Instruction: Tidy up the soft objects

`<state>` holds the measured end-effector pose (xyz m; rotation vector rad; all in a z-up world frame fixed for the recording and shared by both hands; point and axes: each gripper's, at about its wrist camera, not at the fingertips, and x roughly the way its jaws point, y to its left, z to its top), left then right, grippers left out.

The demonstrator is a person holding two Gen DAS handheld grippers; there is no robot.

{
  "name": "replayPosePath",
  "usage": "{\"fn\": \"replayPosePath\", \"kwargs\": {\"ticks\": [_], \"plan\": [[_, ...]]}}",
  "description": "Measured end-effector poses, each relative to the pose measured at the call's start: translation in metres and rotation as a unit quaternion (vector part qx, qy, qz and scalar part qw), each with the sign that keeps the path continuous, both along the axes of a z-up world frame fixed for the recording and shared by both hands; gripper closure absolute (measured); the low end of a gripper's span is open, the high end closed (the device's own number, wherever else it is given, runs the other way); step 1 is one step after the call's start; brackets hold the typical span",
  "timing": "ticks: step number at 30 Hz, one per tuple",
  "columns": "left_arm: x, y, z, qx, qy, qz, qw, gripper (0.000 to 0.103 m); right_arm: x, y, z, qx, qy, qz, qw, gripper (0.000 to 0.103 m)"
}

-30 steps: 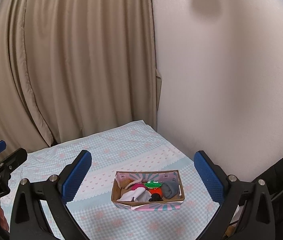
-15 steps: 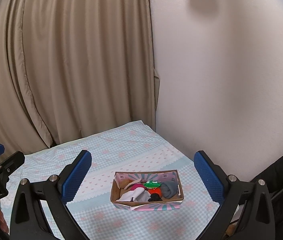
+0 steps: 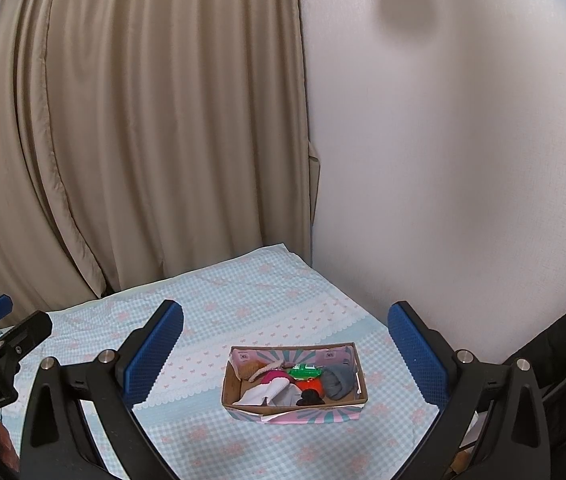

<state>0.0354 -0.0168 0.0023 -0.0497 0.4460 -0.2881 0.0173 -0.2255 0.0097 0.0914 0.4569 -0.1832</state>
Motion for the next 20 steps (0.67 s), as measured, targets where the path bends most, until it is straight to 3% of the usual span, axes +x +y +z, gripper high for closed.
{"fn": "replayPosePath", "kwargs": {"ticks": [5,11,20], "plan": [[-0.0005,0.0009,-0.0002,0.001,-0.002,0.011,0.9999,0.0,-0.0002,0.0003,-0.0006,0.0,-0.001,0.001,1.0,0.001],[-0.006,-0.0077,-0.0001,0.042,-0.024,0.032,0.9983,0.0,0.0007,-0.0006,-0.0002,-0.002,0.0,0.001,1.0,0.001],[0.0024,0.0018,-0.0068,0.002,-0.007,0.041,0.9991,0.0,0.0049,0.0001,0.0003,-0.001,0.006,0.003,1.0,0.001]]}}
